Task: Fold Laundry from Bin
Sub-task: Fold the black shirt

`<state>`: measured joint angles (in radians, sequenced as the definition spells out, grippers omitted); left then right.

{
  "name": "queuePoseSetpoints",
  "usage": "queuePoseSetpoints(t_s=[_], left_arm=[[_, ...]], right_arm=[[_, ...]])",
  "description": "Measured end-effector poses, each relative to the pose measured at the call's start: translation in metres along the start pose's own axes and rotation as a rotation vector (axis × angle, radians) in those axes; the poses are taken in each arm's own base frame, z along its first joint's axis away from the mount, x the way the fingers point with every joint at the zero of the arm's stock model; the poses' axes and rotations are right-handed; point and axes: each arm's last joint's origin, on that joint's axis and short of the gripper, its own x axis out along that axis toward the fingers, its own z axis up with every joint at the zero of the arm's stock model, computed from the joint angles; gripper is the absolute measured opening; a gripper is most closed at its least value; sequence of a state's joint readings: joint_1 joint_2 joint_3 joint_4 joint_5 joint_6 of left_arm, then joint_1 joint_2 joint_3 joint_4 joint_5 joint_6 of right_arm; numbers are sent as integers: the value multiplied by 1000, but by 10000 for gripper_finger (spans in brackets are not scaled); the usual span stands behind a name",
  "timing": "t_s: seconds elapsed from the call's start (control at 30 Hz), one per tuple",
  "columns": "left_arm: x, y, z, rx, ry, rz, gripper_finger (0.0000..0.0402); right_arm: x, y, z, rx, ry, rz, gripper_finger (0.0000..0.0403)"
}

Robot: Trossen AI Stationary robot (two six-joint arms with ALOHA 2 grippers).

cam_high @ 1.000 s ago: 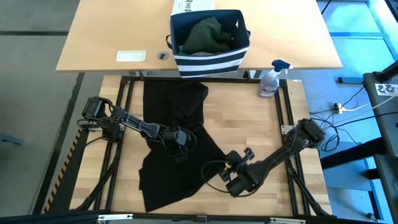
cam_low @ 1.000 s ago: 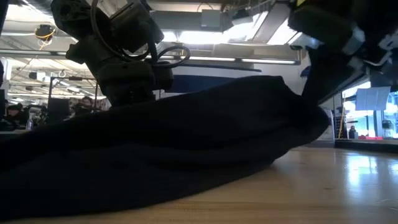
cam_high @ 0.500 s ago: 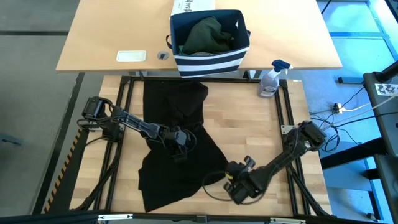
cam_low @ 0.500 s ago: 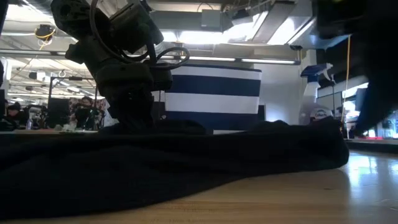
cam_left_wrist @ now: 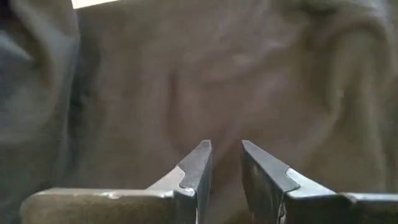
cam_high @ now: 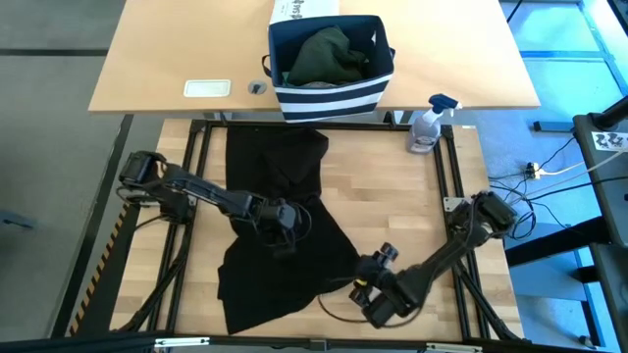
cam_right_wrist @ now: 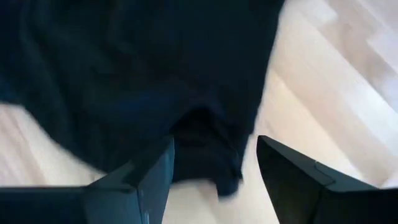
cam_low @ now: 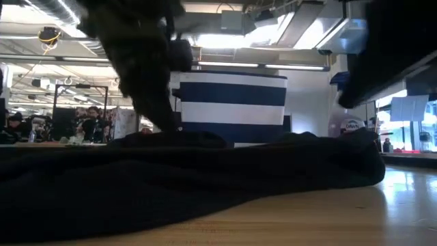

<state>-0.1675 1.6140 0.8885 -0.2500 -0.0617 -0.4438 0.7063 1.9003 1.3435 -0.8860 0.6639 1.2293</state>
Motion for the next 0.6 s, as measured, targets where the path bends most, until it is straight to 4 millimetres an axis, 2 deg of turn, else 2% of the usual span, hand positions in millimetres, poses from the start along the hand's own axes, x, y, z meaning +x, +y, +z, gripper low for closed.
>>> queuePoseSetpoints(t_s=[0.1, 0.23, 0.47, 0.6], left_arm=[[-15, -21, 5, 39, 10, 7, 80], [-27, -56, -13, 68, 76, -24, 80], [-50, -124, -74, 50, 29, -41, 80], [-61, -149, -111, 28, 6, -45, 80]], right_arm=[[11, 1, 16, -38, -9, 34, 229], [26, 4, 29, -72, -40, 116, 229], [45, 6, 32, -111, -70, 250, 229], [51, 3, 39, -118, -83, 248, 229]])
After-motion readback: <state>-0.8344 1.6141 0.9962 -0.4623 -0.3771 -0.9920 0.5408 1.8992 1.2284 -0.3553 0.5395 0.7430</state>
